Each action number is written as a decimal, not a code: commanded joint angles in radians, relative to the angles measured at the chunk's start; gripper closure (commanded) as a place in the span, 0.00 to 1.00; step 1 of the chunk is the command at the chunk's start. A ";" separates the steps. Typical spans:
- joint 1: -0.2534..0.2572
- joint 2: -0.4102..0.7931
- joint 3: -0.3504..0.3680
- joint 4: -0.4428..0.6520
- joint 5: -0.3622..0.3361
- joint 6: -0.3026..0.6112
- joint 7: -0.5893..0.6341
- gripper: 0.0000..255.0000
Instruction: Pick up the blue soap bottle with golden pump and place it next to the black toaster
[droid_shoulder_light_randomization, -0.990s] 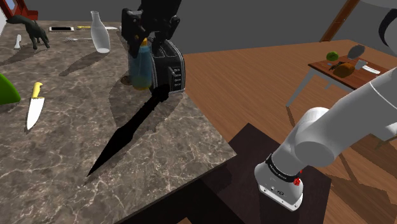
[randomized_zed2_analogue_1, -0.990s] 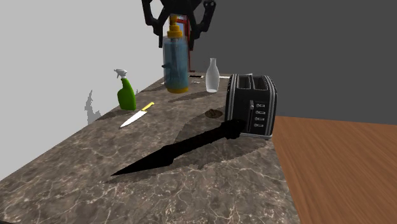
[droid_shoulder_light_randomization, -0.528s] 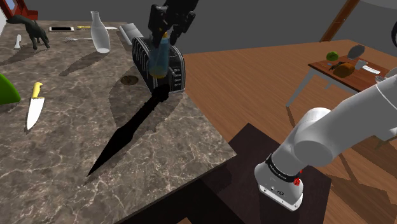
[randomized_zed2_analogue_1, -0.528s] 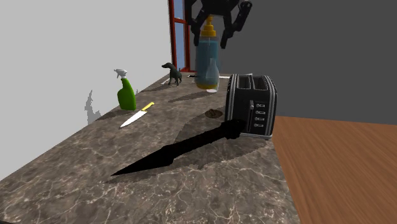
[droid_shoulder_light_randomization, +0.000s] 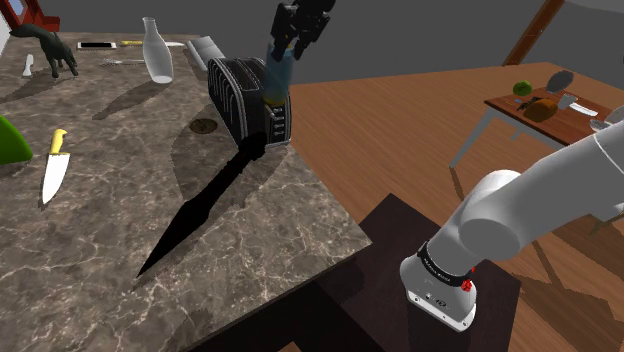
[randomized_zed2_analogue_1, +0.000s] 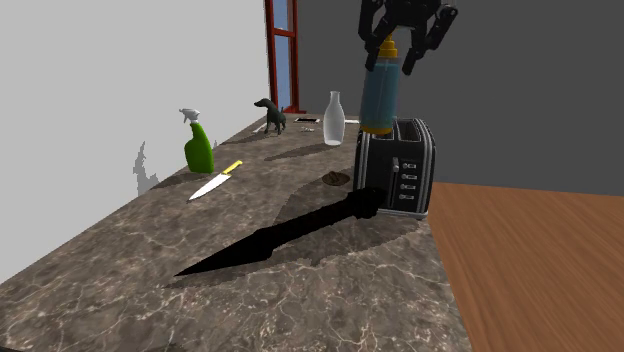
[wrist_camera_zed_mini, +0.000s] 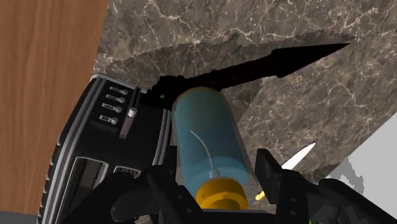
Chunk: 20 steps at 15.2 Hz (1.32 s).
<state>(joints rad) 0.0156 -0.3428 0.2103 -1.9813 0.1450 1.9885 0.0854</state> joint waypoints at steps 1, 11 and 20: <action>-0.014 0.006 -0.037 0.006 0.004 -0.006 -0.053 1.00; -0.053 0.036 -0.130 -0.034 0.020 0.045 -0.198 1.00; -0.050 0.034 -0.127 -0.156 0.030 0.165 -0.215 1.00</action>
<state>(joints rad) -0.0342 -0.3094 0.0833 -2.1220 0.1738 2.1369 -0.1265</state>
